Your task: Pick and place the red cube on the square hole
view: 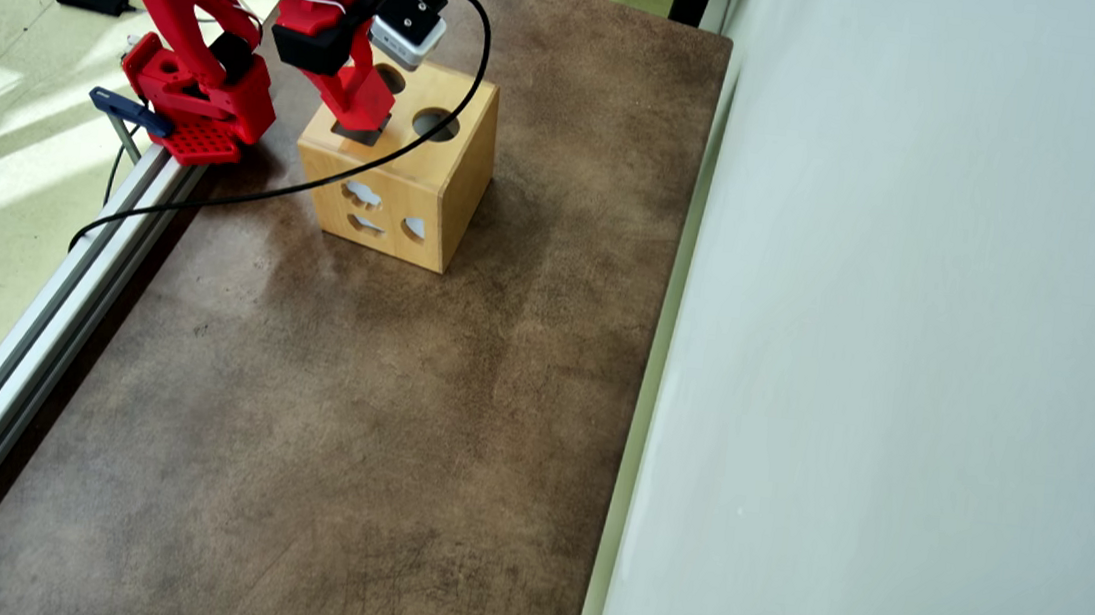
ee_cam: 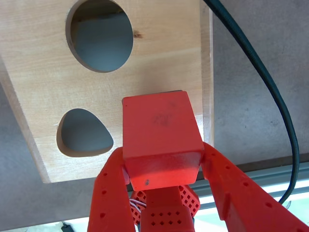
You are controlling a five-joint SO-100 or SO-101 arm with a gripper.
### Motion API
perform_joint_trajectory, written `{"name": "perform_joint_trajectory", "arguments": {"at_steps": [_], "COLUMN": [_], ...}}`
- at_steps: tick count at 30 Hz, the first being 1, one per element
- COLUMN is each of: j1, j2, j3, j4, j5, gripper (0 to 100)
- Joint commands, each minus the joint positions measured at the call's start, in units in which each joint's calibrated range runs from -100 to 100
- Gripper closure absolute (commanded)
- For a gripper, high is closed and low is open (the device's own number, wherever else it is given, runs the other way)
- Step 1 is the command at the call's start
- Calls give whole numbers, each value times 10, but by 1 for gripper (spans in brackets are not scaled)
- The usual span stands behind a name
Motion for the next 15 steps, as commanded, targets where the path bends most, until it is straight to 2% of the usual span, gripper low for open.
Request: {"name": "perform_joint_trajectory", "arguments": {"at_steps": [1, 15], "j1": [1, 1], "j2": [-43, -85], "j3": [-1, 90], "j4": [6, 6], "j5": [2, 0], "gripper": [94, 94]}}
